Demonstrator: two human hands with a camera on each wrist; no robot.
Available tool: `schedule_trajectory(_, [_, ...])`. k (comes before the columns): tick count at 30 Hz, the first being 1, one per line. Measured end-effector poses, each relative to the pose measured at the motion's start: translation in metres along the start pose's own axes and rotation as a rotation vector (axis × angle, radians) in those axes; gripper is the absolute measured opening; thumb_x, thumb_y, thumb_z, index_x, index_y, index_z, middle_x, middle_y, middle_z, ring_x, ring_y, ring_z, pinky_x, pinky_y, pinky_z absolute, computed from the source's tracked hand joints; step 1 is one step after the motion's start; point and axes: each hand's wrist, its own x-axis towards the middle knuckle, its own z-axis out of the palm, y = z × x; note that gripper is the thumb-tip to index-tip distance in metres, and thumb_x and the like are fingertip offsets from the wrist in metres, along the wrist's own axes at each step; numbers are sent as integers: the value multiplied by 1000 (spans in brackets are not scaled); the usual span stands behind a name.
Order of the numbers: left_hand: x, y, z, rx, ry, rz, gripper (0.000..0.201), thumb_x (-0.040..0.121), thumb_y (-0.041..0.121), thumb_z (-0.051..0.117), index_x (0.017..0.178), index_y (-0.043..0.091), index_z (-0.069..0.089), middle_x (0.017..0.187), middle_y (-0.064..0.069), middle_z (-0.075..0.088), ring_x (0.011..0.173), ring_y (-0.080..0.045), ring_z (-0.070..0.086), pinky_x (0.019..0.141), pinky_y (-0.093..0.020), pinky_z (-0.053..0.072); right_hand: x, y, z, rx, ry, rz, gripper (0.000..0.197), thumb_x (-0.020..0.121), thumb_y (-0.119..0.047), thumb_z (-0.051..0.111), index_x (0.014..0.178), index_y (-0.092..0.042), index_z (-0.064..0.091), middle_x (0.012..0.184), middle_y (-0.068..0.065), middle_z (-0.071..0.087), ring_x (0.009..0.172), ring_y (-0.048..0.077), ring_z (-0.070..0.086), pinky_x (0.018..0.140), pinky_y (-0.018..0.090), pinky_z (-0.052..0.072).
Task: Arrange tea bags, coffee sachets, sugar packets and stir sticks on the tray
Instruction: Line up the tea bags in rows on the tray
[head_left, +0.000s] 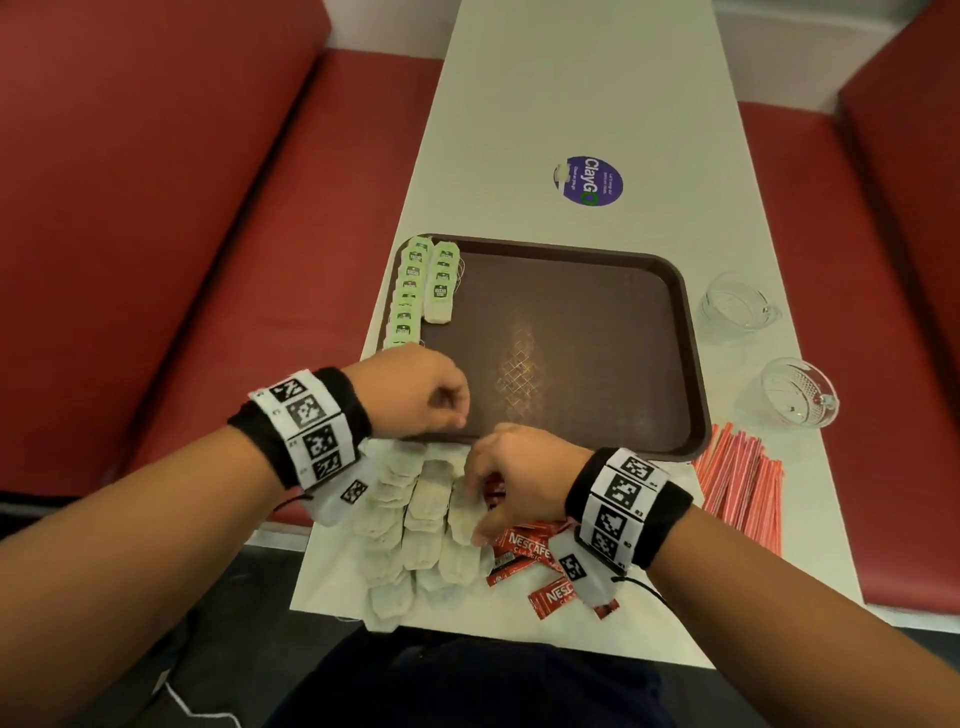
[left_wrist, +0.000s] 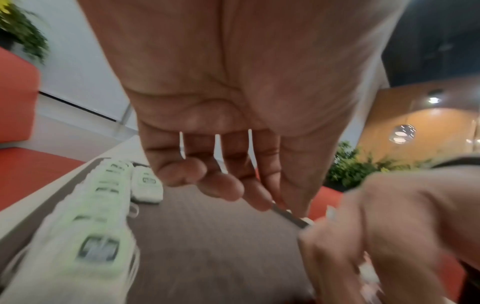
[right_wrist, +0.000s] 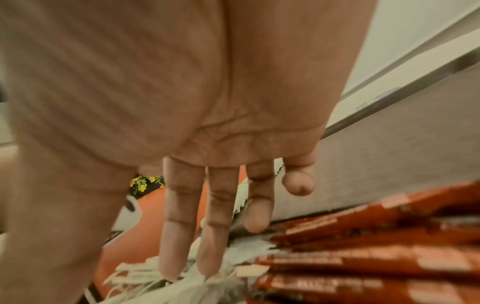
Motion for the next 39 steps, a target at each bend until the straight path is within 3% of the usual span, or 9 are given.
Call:
schedule_trajectory(5, [-31, -7, 42, 71, -185, 50, 23, 81, 52, 73, 95, 33, 70, 101, 13, 60, 98, -8, 54, 88, -31, 47, -4, -2, 16, -57, -8, -32, 49, 63, -55, 87, 104, -32, 71, 110, -12, 60, 102, 11, 45, 89, 36, 47])
schedule_trajectory(10, [-42, -13, 54, 82, -233, 28, 43, 73, 61, 76, 105, 36, 63, 111, 14, 54, 106, -7, 48, 90, -29, 44, -5, -3, 22, -97, 60, -51, 24, 76, -44, 80, 97, -33, 73, 111, -16, 62, 103, 12, 46, 96, 39, 41])
schedule_trajectory(14, [-44, -17, 60, 81, -175, 34, 39, 75, 55, 77, 105, 35, 63, 112, 15, 56, 107, -7, 49, 90, -29, 45, -6, 3, 26, -28, 152, -73, 9, 81, -35, 73, 89, -33, 74, 102, -17, 71, 99, 11, 55, 97, 43, 45])
schedule_trajectory(20, [-45, -21, 65, -4, -80, 6, 20, 82, 43, 63, 97, 33, 70, 104, 16, 65, 98, -5, 58, 88, -32, 50, -10, 0, 20, 181, 384, -8, 4, 86, -31, 66, 88, -28, 65, 80, -5, 66, 75, 14, 59, 74, 37, 54])
schedule_trajectory(27, [-37, -18, 41, -232, 148, -61, 8, 94, 35, 65, 99, 31, 70, 83, 13, 71, 76, 0, 65, 74, -25, 54, -9, -2, 1, 353, 525, 86, 28, 90, -16, 59, 69, -23, 42, 61, -1, 50, 55, 14, 42, 55, 31, 37])
schedule_trajectory(30, [-33, -15, 25, -234, 248, -70, 7, 95, 33, 64, 99, 32, 70, 83, 12, 71, 76, -6, 65, 73, -29, 54, -5, -1, -3, 435, 575, 108, 31, 91, -12, 56, 68, -21, 36, 60, -4, 45, 53, 10, 36, 54, 30, 33])
schedule_trajectory(34, [-30, -12, 11, -236, 296, -76, 6, 95, 31, 64, 97, 33, 69, 74, 10, 67, 65, -6, 59, 65, -27, 51, 1, -2, -8, 559, 648, 101, 34, 89, -5, 54, 65, -18, 34, 78, -9, 70, 58, -1, 53, 56, 17, 38])
schedule_trajectory(37, [-30, -10, 6, -242, 329, -80, 6, 95, 29, 65, 97, 32, 70, 71, 11, 64, 60, -4, 54, 61, -22, 43, 6, -1, -13, 587, 702, 121, 33, 87, -5, 54, 67, -21, 33, 66, -4, 59, 60, 8, 61, 56, 33, 43])
schedule_trajectory(39, [-30, -9, 4, -254, 348, -74, 6, 95, 28, 65, 96, 31, 71, 73, 9, 66, 63, -7, 55, 63, -24, 46, 9, 0, -16, 547, 693, 94, 26, 86, -8, 56, 76, -22, 36, 66, -2, 47, 59, 16, 52, 58, 38, 41])
